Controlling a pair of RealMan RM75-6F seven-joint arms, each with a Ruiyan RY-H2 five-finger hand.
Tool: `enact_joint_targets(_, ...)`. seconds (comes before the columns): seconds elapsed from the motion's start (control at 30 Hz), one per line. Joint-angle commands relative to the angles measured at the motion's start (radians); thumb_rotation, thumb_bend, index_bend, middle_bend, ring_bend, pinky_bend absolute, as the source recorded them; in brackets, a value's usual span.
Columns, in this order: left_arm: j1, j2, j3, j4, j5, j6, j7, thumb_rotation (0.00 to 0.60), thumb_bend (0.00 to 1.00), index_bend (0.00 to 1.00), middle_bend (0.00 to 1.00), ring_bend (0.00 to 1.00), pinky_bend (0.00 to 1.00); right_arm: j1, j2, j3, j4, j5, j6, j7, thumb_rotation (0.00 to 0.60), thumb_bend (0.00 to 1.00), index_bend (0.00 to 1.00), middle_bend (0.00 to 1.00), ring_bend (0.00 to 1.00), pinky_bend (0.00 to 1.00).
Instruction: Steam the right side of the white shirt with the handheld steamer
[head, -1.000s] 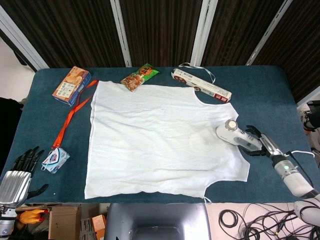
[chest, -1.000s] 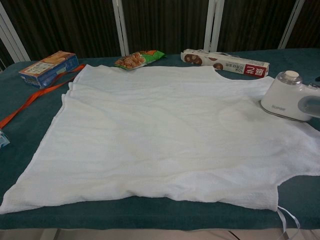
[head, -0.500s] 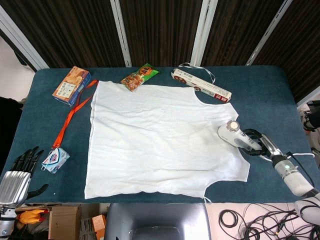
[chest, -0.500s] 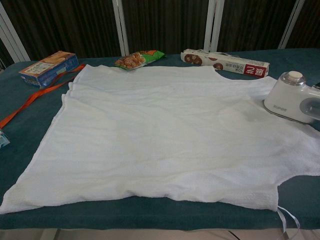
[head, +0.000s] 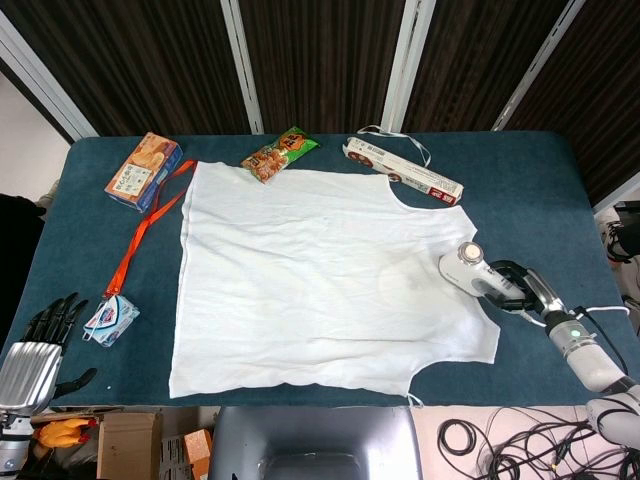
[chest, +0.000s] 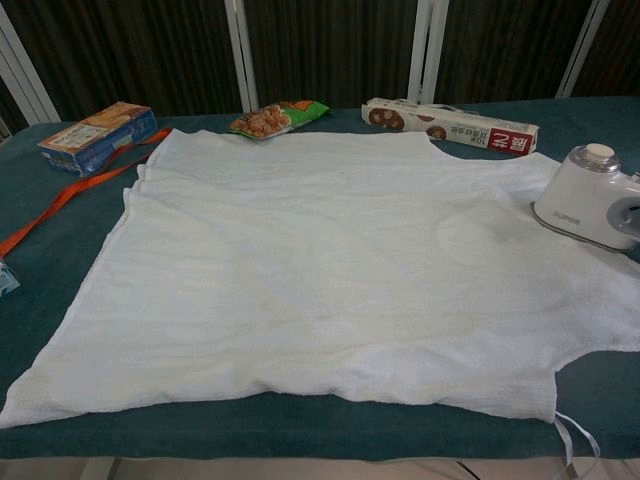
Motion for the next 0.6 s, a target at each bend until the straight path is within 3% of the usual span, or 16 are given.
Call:
enact_joint_targets(0.03,0.0,0.0,0.0,0.0,0.0,0.0,0.0,0.6,0.0,0.0,0.03,0.05,0.15,0.001,-0.001,0.0,0.001,0.001,-0.003,0.004,0.6,0.21,0.29,0.32,0.36,0.71)
enact_joint_targets(0.6,-0.002,0.002,-0.003,0.0,-0.005,-0.004,-0.005,0.6,0.0,0.0,0.03,0.05,0.15,0.021,-0.014,0.022,0.02,0.071,-0.088,-0.051,0.6,0.21,0.46,0.5,0.55,0.87)
